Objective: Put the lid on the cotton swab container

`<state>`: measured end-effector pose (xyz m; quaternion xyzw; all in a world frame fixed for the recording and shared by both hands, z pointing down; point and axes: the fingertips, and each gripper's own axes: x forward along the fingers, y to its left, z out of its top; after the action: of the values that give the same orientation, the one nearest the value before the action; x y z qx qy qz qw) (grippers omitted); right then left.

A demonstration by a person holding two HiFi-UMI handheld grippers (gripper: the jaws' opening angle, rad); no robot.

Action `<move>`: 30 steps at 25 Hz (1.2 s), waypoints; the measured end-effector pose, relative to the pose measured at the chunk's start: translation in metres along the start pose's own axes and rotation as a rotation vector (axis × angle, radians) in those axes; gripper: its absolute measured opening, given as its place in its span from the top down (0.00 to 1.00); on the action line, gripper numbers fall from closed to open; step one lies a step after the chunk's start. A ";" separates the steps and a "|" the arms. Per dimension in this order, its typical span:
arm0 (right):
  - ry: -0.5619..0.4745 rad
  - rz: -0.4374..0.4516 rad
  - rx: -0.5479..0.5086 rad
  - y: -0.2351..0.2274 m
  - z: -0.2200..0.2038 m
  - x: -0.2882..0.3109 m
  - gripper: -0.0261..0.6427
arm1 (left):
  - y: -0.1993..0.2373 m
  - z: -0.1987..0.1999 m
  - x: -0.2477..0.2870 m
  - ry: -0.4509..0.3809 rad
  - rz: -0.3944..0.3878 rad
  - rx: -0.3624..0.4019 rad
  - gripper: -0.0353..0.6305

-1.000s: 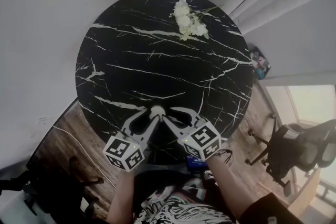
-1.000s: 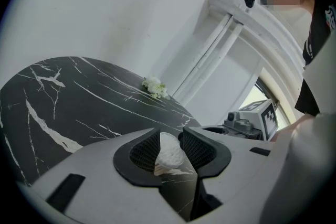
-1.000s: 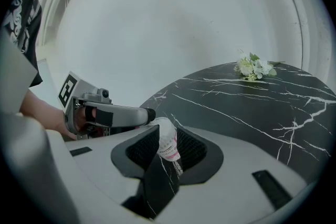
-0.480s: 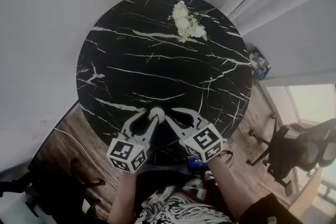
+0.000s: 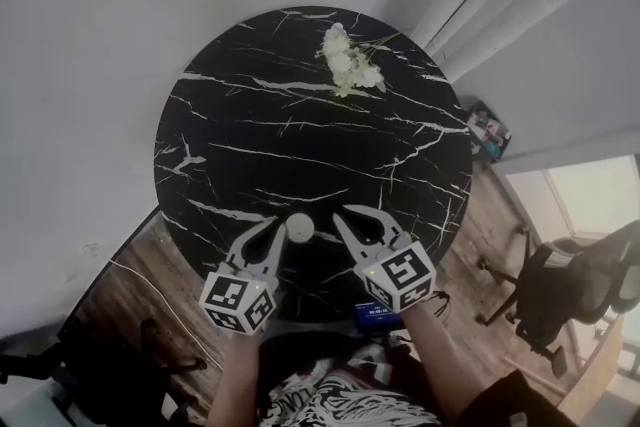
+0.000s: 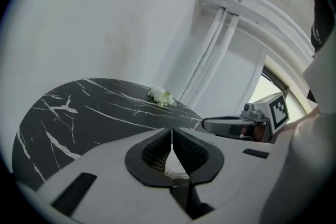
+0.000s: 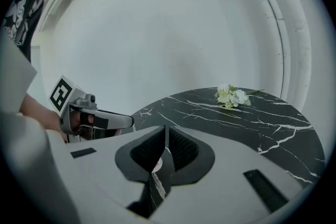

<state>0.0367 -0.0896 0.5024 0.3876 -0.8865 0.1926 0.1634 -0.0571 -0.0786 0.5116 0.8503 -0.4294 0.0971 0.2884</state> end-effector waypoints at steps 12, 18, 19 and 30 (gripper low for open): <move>-0.073 -0.011 -0.075 0.027 0.025 -0.029 0.92 | -0.017 0.023 -0.025 -0.029 0.077 0.145 0.93; -0.136 -0.025 -0.081 0.042 0.043 -0.048 0.92 | -0.028 0.042 -0.051 -0.118 0.138 0.195 0.93; -0.145 -0.025 -0.084 0.044 0.046 -0.051 0.92 | -0.032 0.047 -0.056 -0.150 0.134 0.182 0.93; -0.221 -0.062 -0.113 0.056 0.071 -0.080 0.92 | -0.059 0.075 -0.079 -0.239 0.209 0.326 0.93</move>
<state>0.0361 -0.0381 0.3935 0.4237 -0.8963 0.0932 0.0921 -0.0651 -0.0407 0.3936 0.8419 -0.5250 0.0934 0.0828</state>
